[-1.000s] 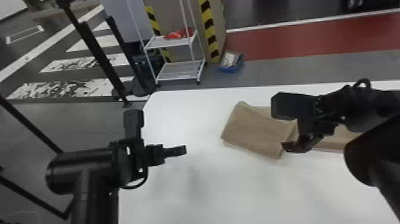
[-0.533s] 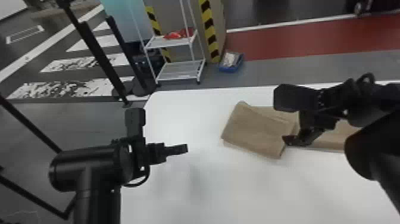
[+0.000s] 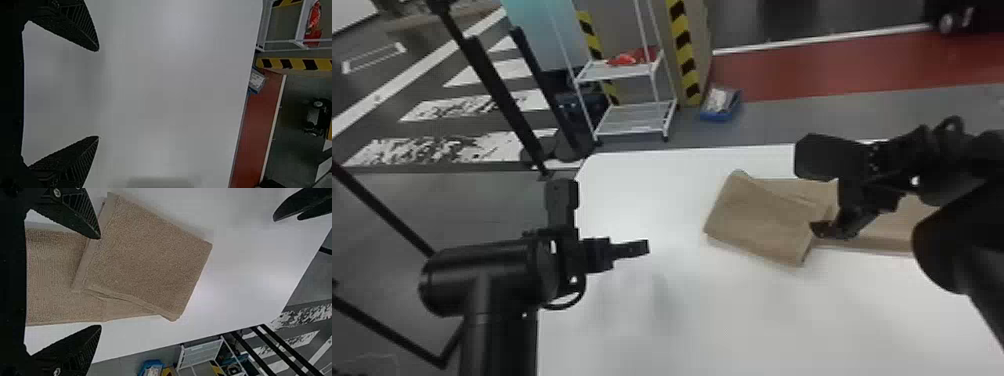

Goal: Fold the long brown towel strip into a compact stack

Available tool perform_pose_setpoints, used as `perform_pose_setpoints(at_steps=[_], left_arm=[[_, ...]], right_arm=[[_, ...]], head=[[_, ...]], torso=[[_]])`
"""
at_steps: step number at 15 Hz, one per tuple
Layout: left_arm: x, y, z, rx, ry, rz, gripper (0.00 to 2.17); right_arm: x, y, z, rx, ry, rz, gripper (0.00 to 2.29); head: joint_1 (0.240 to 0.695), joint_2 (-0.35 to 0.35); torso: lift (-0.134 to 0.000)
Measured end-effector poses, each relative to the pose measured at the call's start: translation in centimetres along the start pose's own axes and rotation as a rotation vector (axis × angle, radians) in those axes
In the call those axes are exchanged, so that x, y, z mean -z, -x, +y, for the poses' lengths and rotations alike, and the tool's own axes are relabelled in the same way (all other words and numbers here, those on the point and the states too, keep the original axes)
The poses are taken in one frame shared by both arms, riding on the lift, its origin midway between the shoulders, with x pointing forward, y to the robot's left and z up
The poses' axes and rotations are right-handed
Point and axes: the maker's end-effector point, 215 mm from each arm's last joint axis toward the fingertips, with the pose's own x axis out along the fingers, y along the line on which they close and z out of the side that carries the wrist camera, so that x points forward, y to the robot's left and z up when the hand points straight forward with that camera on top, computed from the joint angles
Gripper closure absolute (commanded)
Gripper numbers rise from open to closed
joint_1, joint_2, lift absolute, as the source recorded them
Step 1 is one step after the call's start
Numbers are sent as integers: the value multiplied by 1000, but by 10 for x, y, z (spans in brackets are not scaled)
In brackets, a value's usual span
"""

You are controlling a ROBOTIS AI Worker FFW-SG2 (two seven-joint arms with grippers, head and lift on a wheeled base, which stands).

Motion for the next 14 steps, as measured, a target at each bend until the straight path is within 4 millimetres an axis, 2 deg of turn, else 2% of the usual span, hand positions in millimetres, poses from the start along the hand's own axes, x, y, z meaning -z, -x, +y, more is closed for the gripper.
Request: perform_pose_setpoints(at_steps=[4,8,10,12,14], left_arm=[[-1,-2,3,-4,0,3,83],[0,-5,4,-6,-2,7,83],[0,-7,7,-10,-5,5,83],[0,-9,8,-10,-7,1,83],[-1,-10,8,-9,-9,-2,83]], right_arm=[[5,-1,-8,22,-30,7,76],[40,7,-44,179,-250,62,63],[62,12,-55,226,-362,86,76],[76,9,-44,208,-482,99,100],[84,1,-21,171,-590,104,107]], head=[[695,350],[695,317],[695,290],[695,280],[695,281]], torso=[[-123],[-123],[-123],[-123],[-123]])
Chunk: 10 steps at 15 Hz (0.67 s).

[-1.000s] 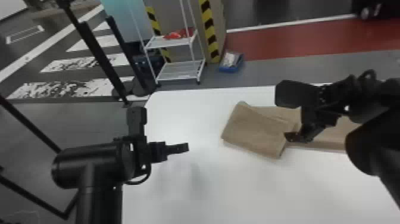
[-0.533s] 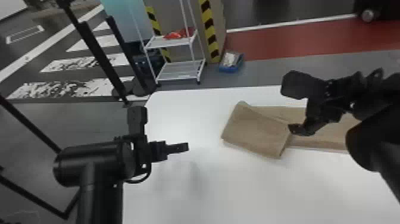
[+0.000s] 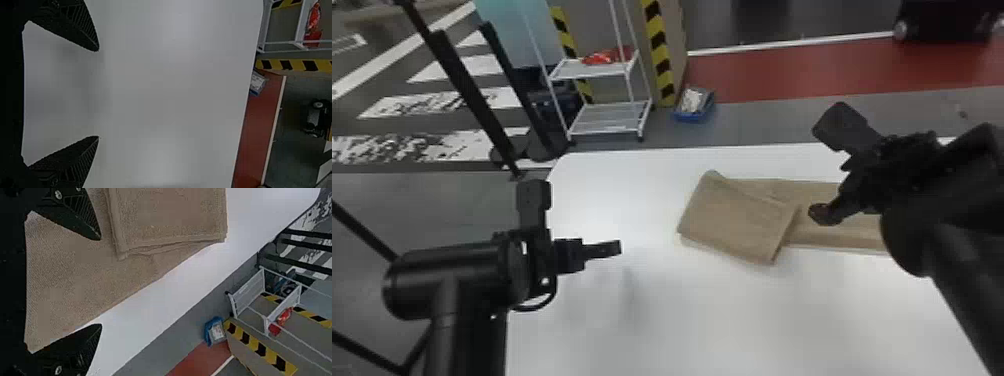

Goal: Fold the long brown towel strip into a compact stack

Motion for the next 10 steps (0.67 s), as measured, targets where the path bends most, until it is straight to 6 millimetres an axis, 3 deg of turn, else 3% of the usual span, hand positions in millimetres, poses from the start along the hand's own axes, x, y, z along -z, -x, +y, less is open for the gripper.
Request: perform_pose_setpoints(at_steps=[2,4,10], left_arm=[[1,-1,0,-2,-1,2,83],[2,-2,0,-3,-2,5,83],[3,-5,0,-11,-8,5,83]], right_arm=[[15,-6,21,-71,-139,4,107],[14,-10,47,-154,-219,-26,107],[-24,-10,55,-224,-257,-165,107]], head=[[695,285],[695,311],[695,337]], torso=[[-123],[-123],[-123]])
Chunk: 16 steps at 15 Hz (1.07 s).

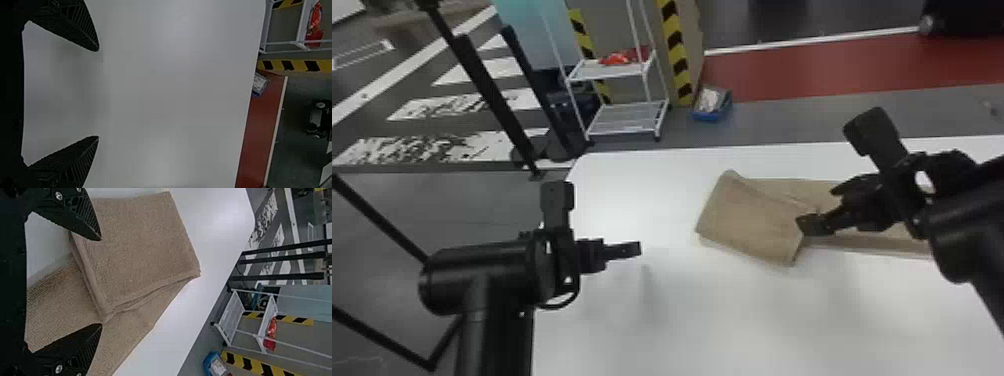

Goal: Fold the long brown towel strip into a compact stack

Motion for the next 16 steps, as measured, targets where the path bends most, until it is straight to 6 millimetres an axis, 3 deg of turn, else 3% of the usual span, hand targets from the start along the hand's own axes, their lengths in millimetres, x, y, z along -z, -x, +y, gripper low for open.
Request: perform_pose_setpoints(at_steps=[9,16], left_arm=[[6,0,5,-13,-6,11,83],[12,0,10,-14,-11,16,83]], right_arm=[[24,-20,12,-75,-125,3,208],[46,-26,7,-59,-142,60,275]], head=[[695,350],[695,350]], torso=[[-123],[-123]])
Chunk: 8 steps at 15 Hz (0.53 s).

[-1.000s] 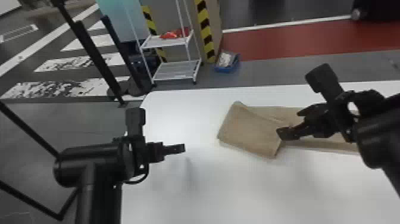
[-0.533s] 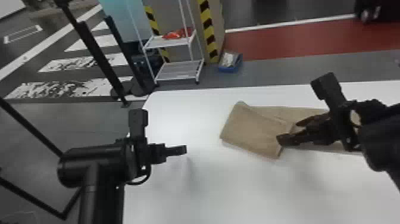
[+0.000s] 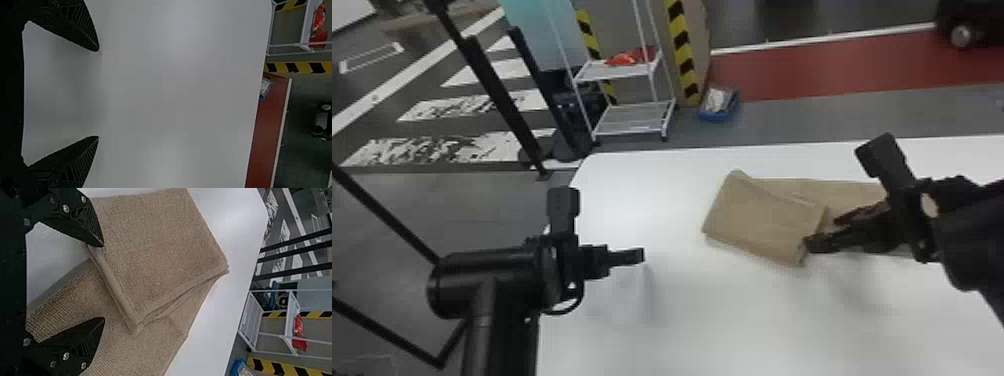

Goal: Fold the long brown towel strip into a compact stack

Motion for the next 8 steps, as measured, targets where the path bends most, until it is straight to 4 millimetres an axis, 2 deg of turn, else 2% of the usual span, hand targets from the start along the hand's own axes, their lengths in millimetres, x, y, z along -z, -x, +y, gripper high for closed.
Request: perform_pose_setpoints(at_steps=[8], left_arm=[[3,1,2,2,-4,1,83]], right_arm=[[-3,-5,6,0,20,-2,275]], head=[[695,350]], torso=[[-123]])
